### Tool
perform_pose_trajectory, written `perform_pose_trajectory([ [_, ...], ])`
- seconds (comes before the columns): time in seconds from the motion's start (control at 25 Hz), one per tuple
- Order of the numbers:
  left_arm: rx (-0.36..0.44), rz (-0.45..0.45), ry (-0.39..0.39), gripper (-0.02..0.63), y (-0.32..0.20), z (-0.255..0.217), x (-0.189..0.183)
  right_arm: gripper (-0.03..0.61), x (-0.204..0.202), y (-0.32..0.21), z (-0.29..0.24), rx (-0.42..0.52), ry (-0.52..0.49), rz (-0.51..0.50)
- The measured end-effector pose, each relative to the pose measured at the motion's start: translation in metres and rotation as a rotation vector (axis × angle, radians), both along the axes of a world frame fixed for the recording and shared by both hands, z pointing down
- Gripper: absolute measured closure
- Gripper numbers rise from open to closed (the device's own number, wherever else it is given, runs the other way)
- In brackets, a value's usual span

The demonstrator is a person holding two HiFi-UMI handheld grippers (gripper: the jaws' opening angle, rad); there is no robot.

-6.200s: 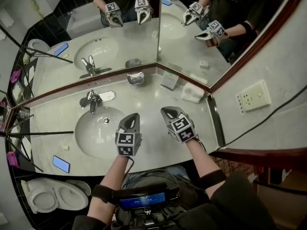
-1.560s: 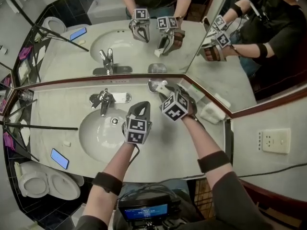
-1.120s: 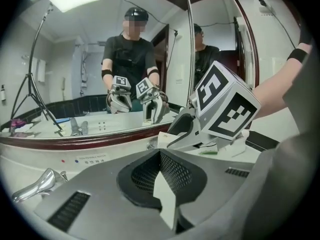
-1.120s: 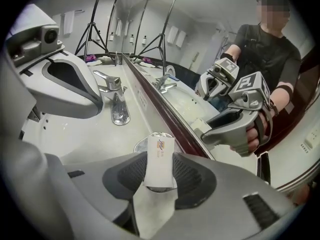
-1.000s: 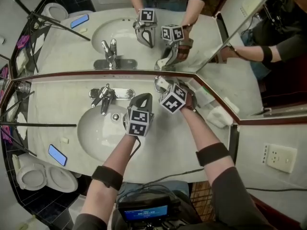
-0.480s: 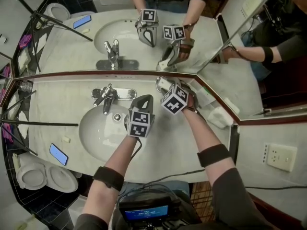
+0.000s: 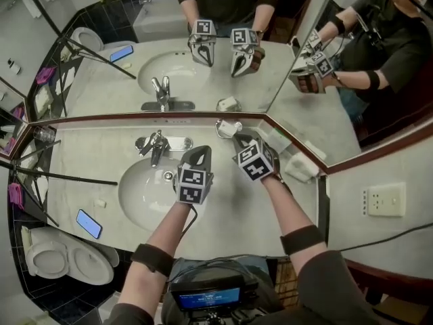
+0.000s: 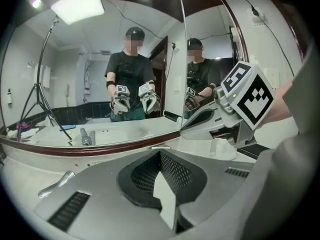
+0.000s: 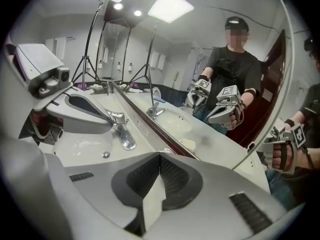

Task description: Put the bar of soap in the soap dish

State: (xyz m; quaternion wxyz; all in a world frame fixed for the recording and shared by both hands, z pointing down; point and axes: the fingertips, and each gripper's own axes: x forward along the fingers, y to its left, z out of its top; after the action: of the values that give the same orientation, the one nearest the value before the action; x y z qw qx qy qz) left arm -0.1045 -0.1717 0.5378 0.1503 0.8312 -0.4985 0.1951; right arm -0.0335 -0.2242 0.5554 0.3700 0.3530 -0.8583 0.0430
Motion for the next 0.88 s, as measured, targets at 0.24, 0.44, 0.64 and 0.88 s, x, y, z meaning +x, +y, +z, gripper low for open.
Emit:
perform_pose_trajectory([
  [0.24,0.014,-0.005,0.029,0.612,0.038,-0.021,-0.002,0.559,0.035,0.053,-0.032,-0.032,-0.229,0.147],
  [0.44,0.019,-0.008,0.044,0.612,0.069,-0.027,-0.006,0.560,0.066,0.099,-0.038,-0.048,-0.392,0.265],
  [0.64,0.028,-0.006,0.045,0.612,0.098,-0.029,-0.007,0.560,0.082,0.136,-0.037,-0.036,-0.427,0.292],
  [0.88,0.027,-0.018,0.047,0.614,0.123,-0.028,-0.003,0.560,0.092,0.160,-0.034,-0.035,-0.455,0.311],
])
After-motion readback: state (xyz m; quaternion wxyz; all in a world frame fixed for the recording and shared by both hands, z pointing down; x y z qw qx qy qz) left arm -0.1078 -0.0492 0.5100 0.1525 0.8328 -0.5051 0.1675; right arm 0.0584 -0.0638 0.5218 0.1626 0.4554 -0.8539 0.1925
